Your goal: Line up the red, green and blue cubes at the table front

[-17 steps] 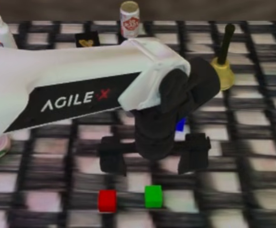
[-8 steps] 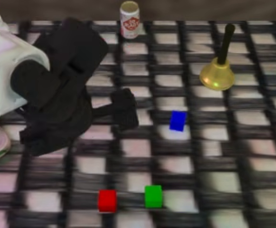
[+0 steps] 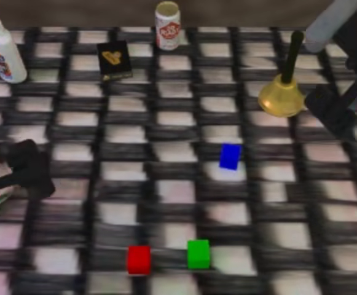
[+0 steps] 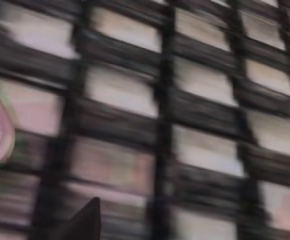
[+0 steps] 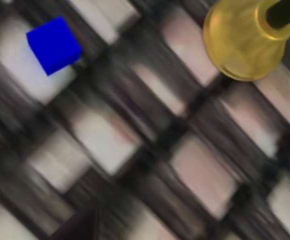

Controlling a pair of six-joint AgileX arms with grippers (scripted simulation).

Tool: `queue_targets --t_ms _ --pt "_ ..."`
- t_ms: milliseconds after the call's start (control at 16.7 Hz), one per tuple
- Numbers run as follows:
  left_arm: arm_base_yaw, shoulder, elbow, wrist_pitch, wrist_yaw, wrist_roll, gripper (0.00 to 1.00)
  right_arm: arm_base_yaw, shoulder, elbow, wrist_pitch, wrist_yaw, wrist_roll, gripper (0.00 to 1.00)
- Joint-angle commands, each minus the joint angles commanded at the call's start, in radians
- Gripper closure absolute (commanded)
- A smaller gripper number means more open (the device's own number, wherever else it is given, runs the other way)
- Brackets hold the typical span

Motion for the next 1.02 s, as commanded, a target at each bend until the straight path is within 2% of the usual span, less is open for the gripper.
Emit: queue_targets --t_ms 240,480,720,1020 --pt "0.147 -0.305 -0.245 0.189 0.007 0.203 0.0 0.087 0.41 0.342 -0.22 -0.002 -0.127 0.0" --pt "0.253 -0.546 -0.413 0.344 0.019 0.384 0.0 0.155 0.694 0.621 -0.381 -0.001 -0.228 0.0" --pt "0.31 -0.673 -0.499 0.436 0.029 0.501 0.0 0.195 0.861 0.796 -0.466 0.003 -0.287 0.0" --pt "0.319 -0.695 -0.512 0.451 0.031 0.522 0.0 0.201 0.89 0.825 -0.48 0.004 -0.297 0.0"
